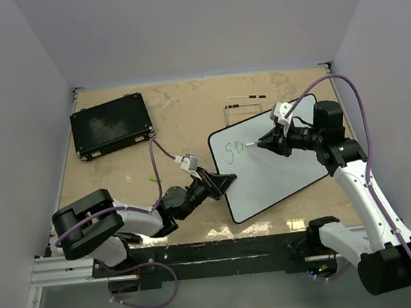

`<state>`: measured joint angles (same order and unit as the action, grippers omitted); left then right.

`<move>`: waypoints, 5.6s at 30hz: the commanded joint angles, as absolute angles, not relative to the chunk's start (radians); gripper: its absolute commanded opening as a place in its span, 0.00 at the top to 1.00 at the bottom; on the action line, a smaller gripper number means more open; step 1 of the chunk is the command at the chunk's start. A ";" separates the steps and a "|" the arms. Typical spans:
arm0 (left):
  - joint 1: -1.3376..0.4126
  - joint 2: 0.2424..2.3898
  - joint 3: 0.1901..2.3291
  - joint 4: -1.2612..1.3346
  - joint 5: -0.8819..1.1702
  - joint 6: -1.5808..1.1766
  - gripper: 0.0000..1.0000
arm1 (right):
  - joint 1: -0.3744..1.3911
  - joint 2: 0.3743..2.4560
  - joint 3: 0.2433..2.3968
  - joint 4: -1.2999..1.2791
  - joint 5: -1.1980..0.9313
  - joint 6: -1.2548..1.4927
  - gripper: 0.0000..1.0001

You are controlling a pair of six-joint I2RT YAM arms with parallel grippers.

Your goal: Write a sentence on the whiteboard

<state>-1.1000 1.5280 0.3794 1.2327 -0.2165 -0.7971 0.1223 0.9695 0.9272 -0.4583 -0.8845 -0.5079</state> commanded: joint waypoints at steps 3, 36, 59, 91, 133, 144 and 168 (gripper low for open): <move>-1.109 1.537 0.380 1.249 -0.169 -0.686 1.00 | 0.115 0.976 0.950 -0.399 -0.853 -0.456 1.00; -1.108 1.545 0.391 1.243 -0.167 -0.684 1.00 | 0.089 0.989 0.956 -0.577 -0.933 -0.604 1.00; -1.103 1.557 0.382 1.250 -0.170 -0.693 1.00 | 0.086 0.953 0.994 -0.445 -0.899 -0.482 1.00; -1.092 1.562 0.362 1.281 -0.161 -0.703 1.00 | 0.067 0.985 0.963 -0.500 -0.844 -0.532 1.00; -1.092 1.557 0.356 1.285 -0.160 -0.704 1.00 | 0.063 0.956 0.959 -0.549 -0.788 -0.555 1.00; -1.092 1.557 0.348 1.290 -0.163 -0.706 1.00 | 0.051 0.919 1.005 -0.566 -0.808 -0.534 1.00; -1.094 1.545 0.330 1.295 -0.167 -0.703 1.00 | -0.054 0.916 0.959 -0.518 -0.913 -0.502 1.00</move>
<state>-1.0885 1.5574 0.3485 1.3006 -0.1936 -0.8009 -0.0422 0.9188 0.9672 -0.5522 -0.8616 -0.5114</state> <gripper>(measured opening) 0.084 0.146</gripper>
